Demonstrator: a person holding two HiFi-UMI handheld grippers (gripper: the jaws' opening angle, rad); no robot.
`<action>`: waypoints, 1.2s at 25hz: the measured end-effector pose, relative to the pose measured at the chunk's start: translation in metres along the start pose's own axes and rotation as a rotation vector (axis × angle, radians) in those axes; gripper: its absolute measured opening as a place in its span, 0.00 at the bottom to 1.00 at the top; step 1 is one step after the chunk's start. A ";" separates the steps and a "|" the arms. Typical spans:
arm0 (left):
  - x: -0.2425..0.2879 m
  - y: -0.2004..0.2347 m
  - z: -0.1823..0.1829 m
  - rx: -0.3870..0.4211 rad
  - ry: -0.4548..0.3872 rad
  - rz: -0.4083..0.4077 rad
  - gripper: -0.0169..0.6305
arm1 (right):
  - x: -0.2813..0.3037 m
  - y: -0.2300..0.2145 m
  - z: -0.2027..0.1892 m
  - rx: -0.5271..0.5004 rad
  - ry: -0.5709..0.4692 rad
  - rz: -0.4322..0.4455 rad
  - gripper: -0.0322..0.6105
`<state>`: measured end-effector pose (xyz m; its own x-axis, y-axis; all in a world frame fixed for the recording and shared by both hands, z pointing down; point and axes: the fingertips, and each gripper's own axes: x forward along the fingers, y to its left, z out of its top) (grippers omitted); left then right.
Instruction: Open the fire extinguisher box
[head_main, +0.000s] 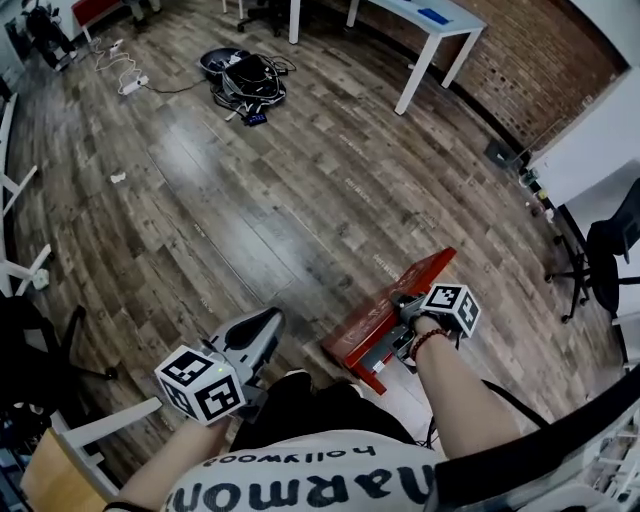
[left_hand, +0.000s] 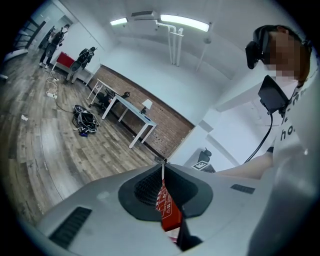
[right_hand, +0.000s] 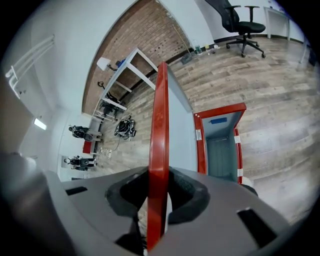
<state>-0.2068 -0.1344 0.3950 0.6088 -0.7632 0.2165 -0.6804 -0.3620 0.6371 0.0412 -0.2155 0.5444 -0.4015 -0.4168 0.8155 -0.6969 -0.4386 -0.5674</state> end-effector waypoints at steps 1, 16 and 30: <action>0.005 0.000 -0.003 -0.001 0.009 0.002 0.06 | 0.000 0.000 0.000 -0.007 0.002 -0.010 0.18; 0.108 -0.036 0.001 0.045 0.047 -0.014 0.06 | -0.019 -0.022 -0.003 -0.050 0.093 0.024 0.17; 0.183 -0.036 -0.002 0.081 0.162 -0.133 0.06 | -0.015 -0.020 -0.009 -0.078 0.109 0.035 0.17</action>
<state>-0.0697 -0.2601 0.4135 0.7487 -0.6120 0.2547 -0.6162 -0.5010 0.6077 0.0554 -0.1935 0.5447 -0.4854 -0.3403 0.8054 -0.7239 -0.3600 -0.5884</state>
